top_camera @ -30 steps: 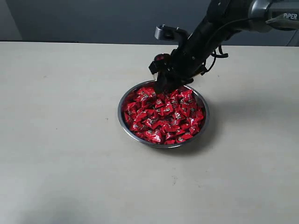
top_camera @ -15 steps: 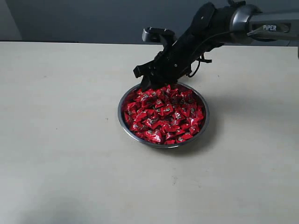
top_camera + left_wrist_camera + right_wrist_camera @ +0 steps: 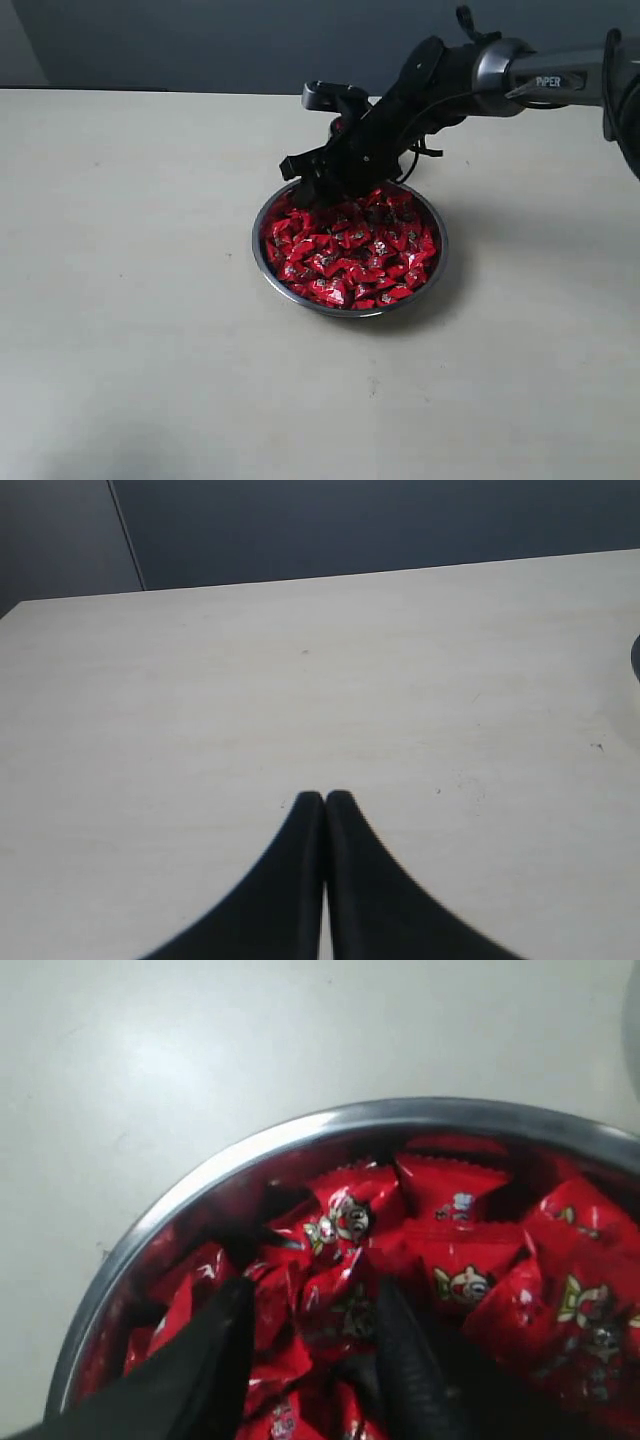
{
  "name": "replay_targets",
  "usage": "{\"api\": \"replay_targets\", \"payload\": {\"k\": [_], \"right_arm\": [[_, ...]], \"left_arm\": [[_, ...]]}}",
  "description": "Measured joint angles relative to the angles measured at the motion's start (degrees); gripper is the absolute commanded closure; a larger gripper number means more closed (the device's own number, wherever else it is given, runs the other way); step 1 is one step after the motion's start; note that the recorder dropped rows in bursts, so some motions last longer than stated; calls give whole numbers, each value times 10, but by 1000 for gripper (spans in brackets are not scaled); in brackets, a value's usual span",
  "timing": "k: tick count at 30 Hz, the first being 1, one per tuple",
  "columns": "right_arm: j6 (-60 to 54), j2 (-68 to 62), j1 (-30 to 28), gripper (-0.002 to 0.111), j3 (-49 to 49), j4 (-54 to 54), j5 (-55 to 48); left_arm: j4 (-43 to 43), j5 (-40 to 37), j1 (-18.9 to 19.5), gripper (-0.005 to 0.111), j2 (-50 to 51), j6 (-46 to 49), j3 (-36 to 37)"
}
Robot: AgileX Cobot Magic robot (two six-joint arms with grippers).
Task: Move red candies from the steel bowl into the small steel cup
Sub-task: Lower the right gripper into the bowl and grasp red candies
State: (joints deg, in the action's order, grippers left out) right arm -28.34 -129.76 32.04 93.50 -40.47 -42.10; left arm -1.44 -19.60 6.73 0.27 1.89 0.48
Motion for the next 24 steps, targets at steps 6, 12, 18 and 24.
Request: {"api": "replay_targets", "payload": {"k": [6,12,18,24], "right_arm": [[1,0,0,69,0,-14,15],[1,-18,0,70,2,-15,12],[12,-23,0,108,2,-5,4],[17,-2,0,108,2,17,-28]], "left_arm": [[0,0,0,106,0,0,0],[0,0,0,106,0,0,0],[0,0,0,106,0,0,0],[0,0,0,106,0,0,0]]}}
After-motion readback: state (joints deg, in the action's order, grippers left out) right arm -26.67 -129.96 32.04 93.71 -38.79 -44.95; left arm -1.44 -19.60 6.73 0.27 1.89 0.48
